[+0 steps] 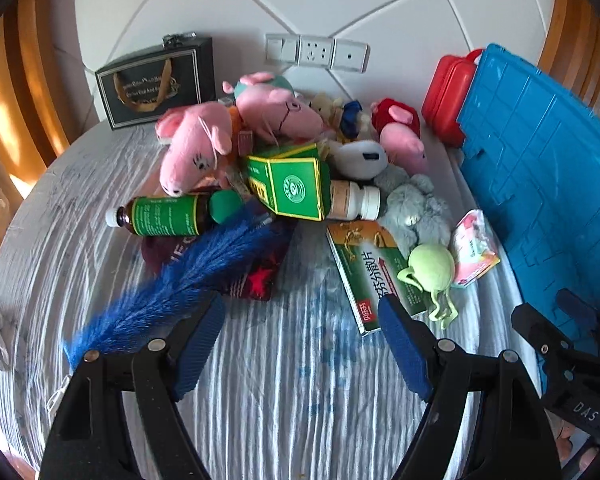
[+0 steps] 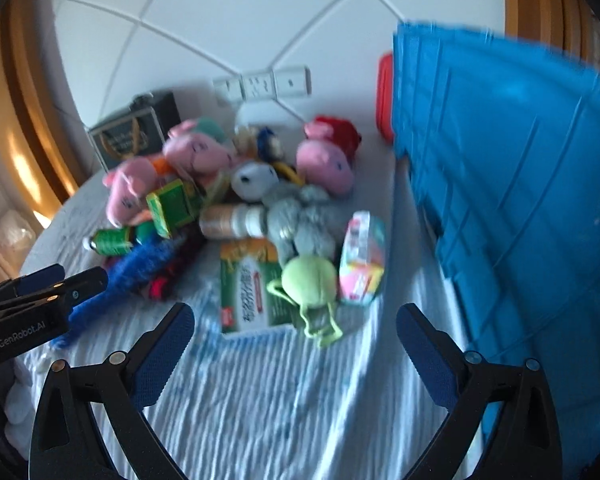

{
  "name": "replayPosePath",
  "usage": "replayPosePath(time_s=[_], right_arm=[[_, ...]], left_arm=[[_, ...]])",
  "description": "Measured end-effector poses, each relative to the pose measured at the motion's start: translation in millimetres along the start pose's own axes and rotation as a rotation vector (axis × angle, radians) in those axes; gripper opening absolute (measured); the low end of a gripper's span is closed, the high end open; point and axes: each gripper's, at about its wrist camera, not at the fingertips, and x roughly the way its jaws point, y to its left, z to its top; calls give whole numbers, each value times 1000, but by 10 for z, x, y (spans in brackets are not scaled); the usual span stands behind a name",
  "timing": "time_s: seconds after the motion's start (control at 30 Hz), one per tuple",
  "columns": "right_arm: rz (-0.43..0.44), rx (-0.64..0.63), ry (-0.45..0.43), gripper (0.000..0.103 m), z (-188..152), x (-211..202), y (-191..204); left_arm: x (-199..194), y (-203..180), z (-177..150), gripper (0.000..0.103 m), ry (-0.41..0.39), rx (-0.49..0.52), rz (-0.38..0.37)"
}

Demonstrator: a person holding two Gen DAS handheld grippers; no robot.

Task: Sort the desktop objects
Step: 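Withdraw both grippers from the bin back toward the pile, then grasp the green medicine box with the left gripper while the right grasps the green ball plush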

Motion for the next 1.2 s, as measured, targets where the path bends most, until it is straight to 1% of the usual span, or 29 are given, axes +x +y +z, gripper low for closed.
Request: replayPosePath(time_s=[0.03, 0.1, 0.13, 0.23, 0.4, 0.43, 0.53, 0.57, 0.6, 0.63, 0.67, 0.7, 0.77, 0.83, 0.87, 0.93, 0.97, 1.07, 1.1, 1.13, 1.2], right_arm=[[-9, 8, 16, 85, -13, 89, -40], [-16, 26, 55, 81, -29, 270, -131], [-18, 32, 80, 81, -42, 387, -189], [-32, 55, 115, 81, -63, 593, -332], [-32, 117, 154, 81, -123, 849, -571], [-28, 129, 161, 82, -135, 880, -604], [-2, 173, 172, 89, -187, 938, -722], [0, 180, 172, 89, -195, 944, -751], [9, 191, 170, 89, -204, 953, -784], [22, 201, 173, 90, -210, 964, -814], [25, 206, 178, 90, -209, 977, -827], [20, 206, 182, 90, -206, 988, -830], [8, 206, 187, 90, -194, 1020, -830], [28, 208, 197, 91, -173, 1072, -818], [29, 210, 195, 92, -158, 1082, -806], [28, 202, 188, 93, -119, 1104, -772], [33, 201, 187, 93, -97, 1113, -753], [55, 200, 194, 92, -44, 1161, -701], [60, 198, 200, 89, -26, 1185, -677], [66, 193, 206, 82, -10, 1213, -645], [82, 189, 219, 74, 4, 1265, -579]], left_arm=[[123, -48, -14, 79, 24, 7, -2], [334, -149, -25, 79, 61, 19, -11], [455, -215, -32, 79, 84, 29, -20], [770, -440, -14, 79, 137, 67, -52], [1180, -817, 16, 79, 190, 126, -95], [1236, -868, 20, 79, 198, 134, -101], [1427, -1007, 25, 78, 230, 162, -93], [1472, -1045, 26, 79, 228, 174, -79], [1493, -1100, 30, 80, 205, 201, -47], [1529, -1148, 43, 85, 195, 222, -33], [1566, -1172, 63, 86, 196, 224, -31], [1606, -1192, 92, 88, 188, 229, -10], [1676, -1204, 141, 93, 176, 236, 20], [1756, -1197, 184, 102, 170, 244, 45], [1824, -1161, 201, 103, 197, 227, 39], [1958, -1013, 229, 101, 263, 151, -10], [1916, -982, 236, 96, 224, 149, 3], [1837, -855, 159, 92, 231, 133, -2], [1800, -794, 118, 92, 234, 122, 0], [1750, -716, 65, 92, 233, 110, 1], [1648, -546, -51, 92, 229, 89, 19]])
